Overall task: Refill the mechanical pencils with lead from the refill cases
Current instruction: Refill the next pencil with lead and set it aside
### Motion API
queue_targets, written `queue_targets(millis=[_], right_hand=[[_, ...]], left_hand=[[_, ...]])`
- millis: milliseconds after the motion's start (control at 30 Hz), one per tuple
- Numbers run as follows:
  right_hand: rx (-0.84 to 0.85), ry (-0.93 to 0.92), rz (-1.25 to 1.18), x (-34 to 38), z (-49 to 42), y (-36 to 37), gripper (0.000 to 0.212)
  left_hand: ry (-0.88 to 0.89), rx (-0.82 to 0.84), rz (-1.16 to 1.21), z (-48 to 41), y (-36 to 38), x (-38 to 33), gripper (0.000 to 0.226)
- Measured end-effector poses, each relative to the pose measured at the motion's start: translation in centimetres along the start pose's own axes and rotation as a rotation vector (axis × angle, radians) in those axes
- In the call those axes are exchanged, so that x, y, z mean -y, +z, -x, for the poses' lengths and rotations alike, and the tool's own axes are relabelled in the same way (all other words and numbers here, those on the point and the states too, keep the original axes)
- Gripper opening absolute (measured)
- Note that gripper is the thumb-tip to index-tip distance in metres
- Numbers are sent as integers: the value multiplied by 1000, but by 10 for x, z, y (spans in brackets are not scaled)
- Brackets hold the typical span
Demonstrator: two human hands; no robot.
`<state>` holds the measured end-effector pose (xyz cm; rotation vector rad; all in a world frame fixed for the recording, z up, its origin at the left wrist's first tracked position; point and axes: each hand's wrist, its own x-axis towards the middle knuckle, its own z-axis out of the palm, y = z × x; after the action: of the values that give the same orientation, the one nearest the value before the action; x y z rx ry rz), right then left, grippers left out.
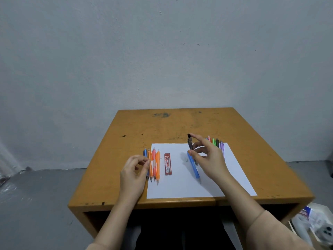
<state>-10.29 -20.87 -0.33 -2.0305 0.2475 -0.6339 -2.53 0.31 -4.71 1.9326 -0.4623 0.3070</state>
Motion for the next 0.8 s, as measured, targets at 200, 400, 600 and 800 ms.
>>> queue_targets(millis=[200,400,600,800], right_hand=[[-20,-34,-15,1,-2,1,50],[-18,-37,-26,1,-3,6,51],[-23,-44,-20,1,-3,6,47],[-58,-44,-78,4,-1,6,41]], left_hand=[[-21,2,-7,2,-1,1,5],[-27,9,1,3,-2,0,5],[-42,8,4,4,-2,-2,6],[-68,15,9,4,-3,-4,6]])
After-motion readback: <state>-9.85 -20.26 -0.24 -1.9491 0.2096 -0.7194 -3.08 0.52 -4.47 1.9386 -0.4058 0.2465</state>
